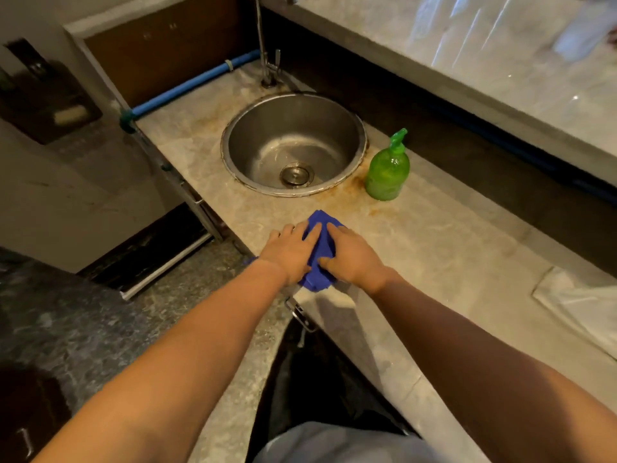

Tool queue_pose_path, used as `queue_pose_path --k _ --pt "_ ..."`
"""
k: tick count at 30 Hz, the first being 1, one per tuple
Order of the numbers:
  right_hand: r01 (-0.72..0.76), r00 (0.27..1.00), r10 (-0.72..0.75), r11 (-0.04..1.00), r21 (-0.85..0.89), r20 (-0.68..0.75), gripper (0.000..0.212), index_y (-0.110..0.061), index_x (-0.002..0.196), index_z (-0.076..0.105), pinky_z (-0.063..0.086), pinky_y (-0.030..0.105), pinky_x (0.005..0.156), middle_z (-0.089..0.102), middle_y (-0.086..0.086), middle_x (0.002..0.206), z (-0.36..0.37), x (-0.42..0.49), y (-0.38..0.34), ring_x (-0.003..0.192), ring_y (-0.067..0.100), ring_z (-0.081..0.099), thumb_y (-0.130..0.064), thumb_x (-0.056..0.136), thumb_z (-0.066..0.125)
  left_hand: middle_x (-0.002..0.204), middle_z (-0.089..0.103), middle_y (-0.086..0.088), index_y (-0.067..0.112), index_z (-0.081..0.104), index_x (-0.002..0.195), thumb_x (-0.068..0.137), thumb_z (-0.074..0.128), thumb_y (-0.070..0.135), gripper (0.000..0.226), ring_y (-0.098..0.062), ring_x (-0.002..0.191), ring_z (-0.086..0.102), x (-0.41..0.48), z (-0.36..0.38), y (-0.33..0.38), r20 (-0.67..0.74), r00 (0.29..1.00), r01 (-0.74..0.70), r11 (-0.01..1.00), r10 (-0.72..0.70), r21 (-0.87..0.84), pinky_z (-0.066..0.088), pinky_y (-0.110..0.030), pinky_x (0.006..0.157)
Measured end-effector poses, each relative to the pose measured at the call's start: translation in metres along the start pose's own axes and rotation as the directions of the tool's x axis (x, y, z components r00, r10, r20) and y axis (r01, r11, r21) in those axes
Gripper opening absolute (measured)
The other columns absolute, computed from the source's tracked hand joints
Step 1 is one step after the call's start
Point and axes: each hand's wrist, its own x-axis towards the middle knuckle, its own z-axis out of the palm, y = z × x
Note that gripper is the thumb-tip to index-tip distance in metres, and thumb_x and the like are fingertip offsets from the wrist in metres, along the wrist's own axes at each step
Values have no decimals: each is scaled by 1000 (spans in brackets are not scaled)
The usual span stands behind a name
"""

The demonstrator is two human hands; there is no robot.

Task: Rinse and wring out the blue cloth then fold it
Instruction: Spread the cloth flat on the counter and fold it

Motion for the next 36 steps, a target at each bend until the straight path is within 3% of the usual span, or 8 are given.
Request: queue_pose_path --k 2,4,7,9,12,16,27,36 --pt "-36 999 35 998 52 14 93 -3 157 10 21 41 121 18 19 163 16 -9 -5 151 31 15 -47 92 61 164 4 -8 22 -2 157 94 58 37 88 -33 144 21 7 1 -13 24 998 -59 998 60 -32 30 -47 112" --pt "-119 992 117 992 42 40 104 -2 156 0 11 45 123 2 19 166 25 -9 -7 153 31 0 -60 90 55 166 -3 -3 24 -4 157 93 54 52 91 -33 148 13 20 3 -25 87 985 -152 988 151 11 28 -49 114" --pt "-233 971 237 968 -98 29 121 -3 155 -8 4 51 122 -11 16 166 34 0 -3 153 30 -8 -79 80 48 165 -9 2 24 -8 156 83 43 77 103 -34 151 -1 49 7 -47 169 942 -313 939 288 140 23 -51 115" --pt "-272 960 279 951 -150 26 129 -5 155 -12 -1 56 120 -18 15 165 41 8 1 152 29 -14 -84 74 49 165 -8 3 22 -7 156 75 37 87 113 -39 150 -4 66 11 -65 153 915 -397 897 372 195 22 -56 113" --pt "-316 949 312 942 -114 -47 131 -5 155 -11 -2 60 119 -19 13 165 45 17 4 152 28 -16 -88 71 46 166 -1 2 18 -2 157 67 24 93 120 -45 148 2 87 16 -83 87 869 -488 817 486 306 24 -59 110" --pt "-374 927 361 915 -152 -103 136 -3 156 -2 6 65 117 -8 13 166 35 33 10 154 28 -8 -93 63 40 165 -8 5 22 -8 155 58 13 98 125 -44 148 -6 126 13 -85 81 833 -551 806 548 216 10 -63 113" --pt "-427 901 435 882 -200 -7 140 -17 156 -17 -1 67 117 -21 6 165 22 34 22 151 34 -18 -101 52 24 164 -16 5 24 -19 152 61 12 100 121 -43 147 -15 146 27 -86 -17 816 -568 808 577 160 -6 -65 113" --pt "-438 898 440 887 -144 -17 138 -19 156 -17 -2 64 118 -22 4 165 16 37 19 151 33 -18 -97 57 41 165 -12 -1 20 -11 154 65 23 97 122 -43 148 -10 138 7 -77 37 840 -534 813 541 232 -2 -64 114"
